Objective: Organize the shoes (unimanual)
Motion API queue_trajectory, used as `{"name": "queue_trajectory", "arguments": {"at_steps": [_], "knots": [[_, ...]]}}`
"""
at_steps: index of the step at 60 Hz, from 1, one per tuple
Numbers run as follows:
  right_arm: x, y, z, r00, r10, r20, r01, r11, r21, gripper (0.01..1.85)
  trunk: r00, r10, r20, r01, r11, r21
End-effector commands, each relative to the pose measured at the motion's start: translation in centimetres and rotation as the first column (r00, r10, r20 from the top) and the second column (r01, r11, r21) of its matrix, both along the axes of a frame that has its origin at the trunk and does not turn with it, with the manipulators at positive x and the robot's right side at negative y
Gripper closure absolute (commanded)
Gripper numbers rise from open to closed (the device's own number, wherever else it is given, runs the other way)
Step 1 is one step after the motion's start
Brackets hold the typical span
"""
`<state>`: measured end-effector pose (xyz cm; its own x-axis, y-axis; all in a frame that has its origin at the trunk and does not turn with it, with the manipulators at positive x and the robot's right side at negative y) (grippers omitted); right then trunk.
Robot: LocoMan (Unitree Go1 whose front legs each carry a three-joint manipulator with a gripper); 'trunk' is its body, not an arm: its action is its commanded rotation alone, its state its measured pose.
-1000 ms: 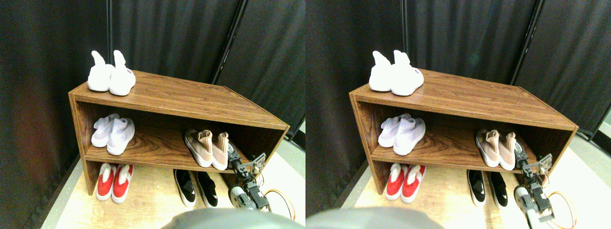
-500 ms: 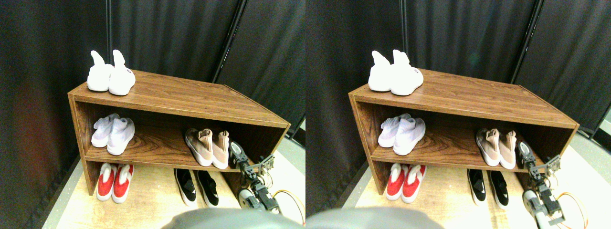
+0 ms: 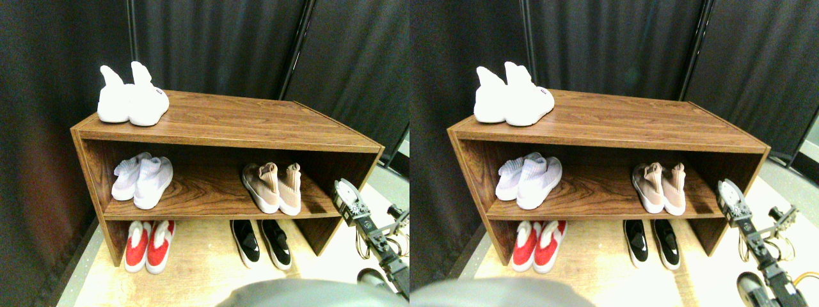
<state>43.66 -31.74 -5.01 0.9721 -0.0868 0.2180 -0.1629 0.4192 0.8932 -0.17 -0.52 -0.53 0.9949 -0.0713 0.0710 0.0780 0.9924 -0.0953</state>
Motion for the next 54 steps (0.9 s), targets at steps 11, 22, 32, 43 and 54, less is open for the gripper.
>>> {"name": "queue_trajectory", "arguments": {"at_steps": [11, 22, 32, 43, 54], "knots": [[-2.9, 1.4, 0.6, 0.988, 0.13, 0.078, -0.136, 0.988, 0.075, 1.8, 0.999, -0.009, -0.043, 0.008, 0.9998, -0.016], [-4.8, 1.7, -0.5, 0.984, 0.165, 0.06, -0.17, 0.982, 0.084, 1.8, 0.9975, -0.01, -0.07, 0.009, 0.9999, -0.01], [-4.8, 2.0, -2.7, 0.98, 0.193, 0.049, -0.196, 0.977, 0.088, 1.8, 0.9949, -0.007, -0.1, 0.007, 1.0, -0.005], [-4.5, 2.3, -5.3, 0.976, 0.216, -0.025, -0.207, 0.957, 0.202, 1.8, 0.9914, -0.005, -0.131, 0.005, 1.0, -0.001], [-3.7, 2.0, -8.0, 0.981, 0.18, -0.074, -0.156, 0.956, 0.25, 1.8, 0.9883, -0.002, -0.153, 0.002, 1.0, -0.001]]}}
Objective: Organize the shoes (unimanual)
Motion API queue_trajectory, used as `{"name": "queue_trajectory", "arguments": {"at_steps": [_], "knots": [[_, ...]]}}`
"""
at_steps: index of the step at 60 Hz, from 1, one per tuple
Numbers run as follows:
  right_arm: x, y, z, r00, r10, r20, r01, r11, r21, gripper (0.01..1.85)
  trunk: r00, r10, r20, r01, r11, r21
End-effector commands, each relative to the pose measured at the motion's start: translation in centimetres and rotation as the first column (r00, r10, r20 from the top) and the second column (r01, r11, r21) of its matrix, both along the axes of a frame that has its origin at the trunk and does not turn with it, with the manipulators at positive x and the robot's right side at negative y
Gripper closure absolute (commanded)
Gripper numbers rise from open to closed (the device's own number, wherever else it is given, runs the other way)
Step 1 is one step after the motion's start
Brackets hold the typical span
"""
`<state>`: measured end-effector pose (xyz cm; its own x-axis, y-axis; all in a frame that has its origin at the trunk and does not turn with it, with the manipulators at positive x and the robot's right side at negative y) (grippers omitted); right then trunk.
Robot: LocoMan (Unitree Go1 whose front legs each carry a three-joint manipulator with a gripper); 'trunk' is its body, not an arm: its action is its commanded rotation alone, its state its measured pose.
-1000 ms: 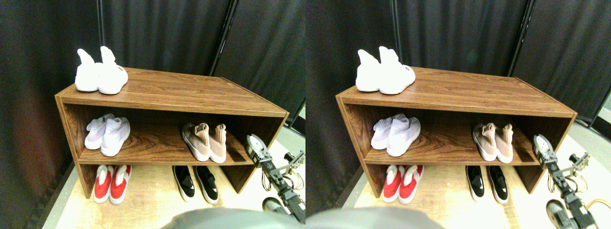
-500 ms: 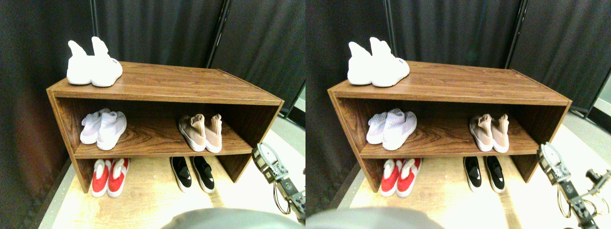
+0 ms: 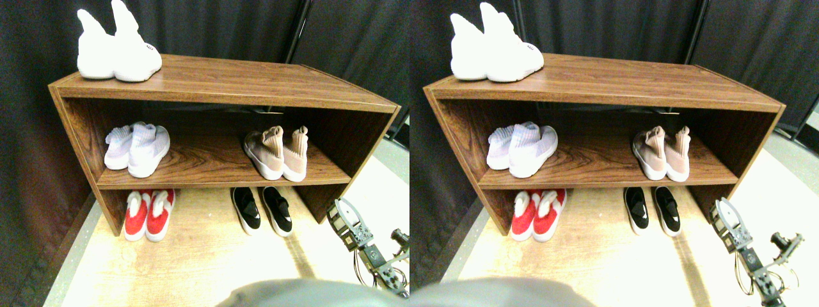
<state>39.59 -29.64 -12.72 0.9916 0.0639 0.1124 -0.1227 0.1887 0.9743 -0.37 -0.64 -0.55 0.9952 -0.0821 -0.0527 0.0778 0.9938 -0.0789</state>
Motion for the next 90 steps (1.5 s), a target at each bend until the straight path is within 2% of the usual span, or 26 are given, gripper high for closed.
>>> {"name": "queue_trajectory", "arguments": {"at_steps": [1, 9, 13, 22, 27, 29, 38, 45, 48, 52, 70, 73, 76, 90], "knots": [[0.6, -0.1, -0.6, 1.0, -0.019, -0.008, 0.019, 0.999, 0.025, 1.8, 0.9995, 0.01, -0.031, -0.011, 0.9996, -0.026], [1.7, -0.6, -3.0, 0.993, -0.094, -0.065, 0.093, 0.996, -0.017, 1.8, 0.9993, 0.013, -0.034, -0.013, 0.9996, -0.025], [2.3, -0.9, -3.8, 0.993, -0.09, -0.082, 0.091, 0.996, 0.004, 1.8, 0.9993, 0.014, -0.035, -0.015, 0.9996, -0.025], [3.9, -1.4, -5.5, 0.981, -0.146, -0.129, 0.151, 0.988, 0.029, 1.8, 0.9992, 0.016, -0.037, -0.017, 0.9995, -0.025], [5.0, -1.8, -6.4, 0.97, -0.182, -0.161, 0.186, 0.983, 0.011, 1.8, 0.9992, 0.017, -0.036, -0.018, 0.9995, -0.026], [5.4, -1.9, -6.6, 0.961, -0.218, -0.172, 0.222, 0.975, 0.0, 1.8, 0.9992, 0.019, -0.036, -0.02, 0.9995, -0.027], [6.8, -2.5, -7.2, 0.96, -0.216, -0.179, 0.218, 0.976, -0.012, 1.8, 0.9992, 0.022, -0.034, -0.023, 0.9994, -0.027], [8.2, -3.4, -7.9, 0.948, -0.242, -0.206, 0.249, 0.969, 0.005, 1.8, 0.9993, 0.023, -0.03, -0.024, 0.9994, -0.027], [8.5, -3.6, -8.0, 0.949, -0.237, -0.209, 0.243, 0.97, 0.003, 1.8, 0.9993, 0.023, -0.03, -0.024, 0.9994, -0.027], [9.1, -4.0, -8.2, 0.943, -0.253, -0.217, 0.26, 0.966, 0.005, 1.8, 0.9993, 0.025, -0.028, -0.026, 0.9993, -0.026], [10.1, -3.5, -9.1, 0.935, -0.256, -0.245, 0.273, 0.961, 0.037, 1.8, 0.9989, 0.036, -0.028, -0.037, 0.9988, -0.032], [10.2, -3.2, -9.3, 0.932, -0.265, -0.248, 0.283, 0.959, 0.036, 1.8, 0.9989, 0.038, -0.029, -0.039, 0.9987, -0.032], [10.3, -2.9, -9.5, 0.922, -0.284, -0.264, 0.309, 0.949, 0.058, 1.8, 0.9988, 0.04, -0.03, -0.041, 0.9986, -0.035], [10.6, -1.5, -9.8, 0.928, -0.248, -0.276, 0.278, 0.958, 0.075, 1.8, 0.9983, 0.051, -0.029, -0.053, 0.9976, -0.044]]}}
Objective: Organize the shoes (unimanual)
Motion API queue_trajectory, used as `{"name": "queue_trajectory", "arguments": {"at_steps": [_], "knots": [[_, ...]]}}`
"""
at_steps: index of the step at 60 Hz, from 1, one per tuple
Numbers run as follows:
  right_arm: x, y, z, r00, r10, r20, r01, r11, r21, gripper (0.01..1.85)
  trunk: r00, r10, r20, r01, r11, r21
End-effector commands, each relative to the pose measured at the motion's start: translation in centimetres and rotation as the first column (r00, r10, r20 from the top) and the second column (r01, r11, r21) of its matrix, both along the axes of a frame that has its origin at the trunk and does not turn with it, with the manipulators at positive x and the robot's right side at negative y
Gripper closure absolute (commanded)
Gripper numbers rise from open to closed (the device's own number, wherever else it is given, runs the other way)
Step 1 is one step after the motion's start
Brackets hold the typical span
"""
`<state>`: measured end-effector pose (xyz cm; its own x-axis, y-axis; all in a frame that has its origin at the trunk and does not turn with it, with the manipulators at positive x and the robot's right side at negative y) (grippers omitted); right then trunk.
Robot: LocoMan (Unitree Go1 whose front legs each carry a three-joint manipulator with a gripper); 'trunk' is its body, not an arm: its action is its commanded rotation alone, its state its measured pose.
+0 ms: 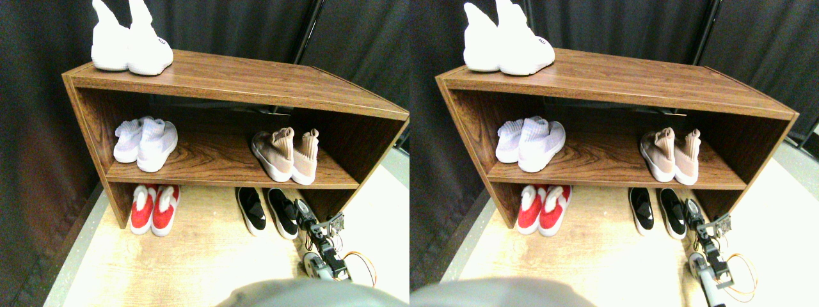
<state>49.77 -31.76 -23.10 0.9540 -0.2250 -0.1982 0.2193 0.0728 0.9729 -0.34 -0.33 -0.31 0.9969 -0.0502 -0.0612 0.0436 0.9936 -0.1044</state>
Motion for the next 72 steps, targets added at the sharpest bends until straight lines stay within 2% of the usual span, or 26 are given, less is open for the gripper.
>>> {"name": "queue_trajectory", "arguments": {"at_steps": [1, 33, 57, 72], "knots": [[0.4, 0.6, 0.6, 0.999, 0.023, 0.04, -0.023, 1.0, 0.008, 1.8, 0.9997, 0.018, -0.018, -0.019, 0.9996, -0.02], [0.9, 3.8, 1.3, 0.999, 0.023, 0.049, -0.025, 0.999, 0.039, 1.8, 0.9991, 0.035, -0.024, -0.036, 0.9986, -0.038], [0.6, 4.0, 1.4, 0.996, 0.047, 0.07, -0.05, 0.998, 0.034, 1.8, 0.999, 0.035, -0.028, -0.037, 0.9985, -0.042], [0.1, 4.6, 1.5, 0.998, 0.028, 0.055, -0.031, 0.998, 0.059, 1.8, 0.9988, 0.039, -0.029, -0.04, 0.9984, -0.04]]}}
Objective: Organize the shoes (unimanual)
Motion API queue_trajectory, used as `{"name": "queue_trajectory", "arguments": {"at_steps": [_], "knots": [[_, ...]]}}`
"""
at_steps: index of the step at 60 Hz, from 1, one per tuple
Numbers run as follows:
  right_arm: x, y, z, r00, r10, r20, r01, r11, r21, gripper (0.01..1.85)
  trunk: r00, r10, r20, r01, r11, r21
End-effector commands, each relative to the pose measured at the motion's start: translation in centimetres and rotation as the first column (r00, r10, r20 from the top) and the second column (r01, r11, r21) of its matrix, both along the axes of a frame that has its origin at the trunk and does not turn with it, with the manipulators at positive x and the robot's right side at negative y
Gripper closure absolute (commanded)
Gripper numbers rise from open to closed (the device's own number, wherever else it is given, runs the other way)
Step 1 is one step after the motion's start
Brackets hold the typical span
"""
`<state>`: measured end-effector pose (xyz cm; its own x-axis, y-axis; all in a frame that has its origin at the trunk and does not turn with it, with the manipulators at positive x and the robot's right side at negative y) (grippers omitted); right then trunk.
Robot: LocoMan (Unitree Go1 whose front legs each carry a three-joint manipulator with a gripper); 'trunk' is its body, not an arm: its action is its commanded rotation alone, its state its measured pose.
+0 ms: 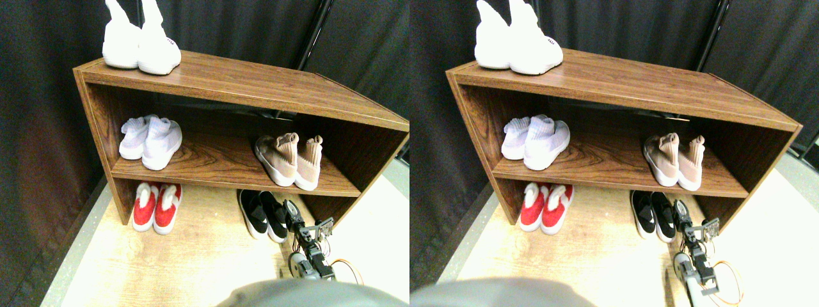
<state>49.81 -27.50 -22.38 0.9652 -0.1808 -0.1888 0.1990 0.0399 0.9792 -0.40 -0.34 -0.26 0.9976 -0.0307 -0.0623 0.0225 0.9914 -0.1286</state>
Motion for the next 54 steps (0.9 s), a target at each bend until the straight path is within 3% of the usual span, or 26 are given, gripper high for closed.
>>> {"name": "queue_trajectory", "arguments": {"at_steps": [1, 29, 33, 40, 54], "knots": [[0.1, 0.4, 0.8, 0.999, -0.008, 0.037, 0.008, 1.0, 0.016, 1.8, 0.9994, 0.019, -0.027, -0.02, 0.9996, -0.018], [-0.4, 0.5, 0.6, 0.998, -0.018, 0.053, 0.016, 0.999, 0.029, 1.8, 0.9995, 0.02, -0.024, -0.02, 0.9996, -0.018], [-0.4, 0.4, 0.6, 0.998, -0.044, 0.05, 0.043, 0.999, 0.028, 1.8, 0.9996, 0.019, -0.023, -0.019, 0.9997, -0.016], [-0.1, -0.3, 0.8, 0.998, 0.009, 0.061, -0.01, 1.0, 0.008, 1.8, 0.9998, 0.012, -0.013, -0.012, 0.9998, -0.015], [-0.9, -1.4, 3.3, 0.997, 0.011, 0.082, -0.005, 0.997, -0.077, 1.8, 0.9999, -0.009, 0.01, 0.009, 1.0, -0.002]]}}
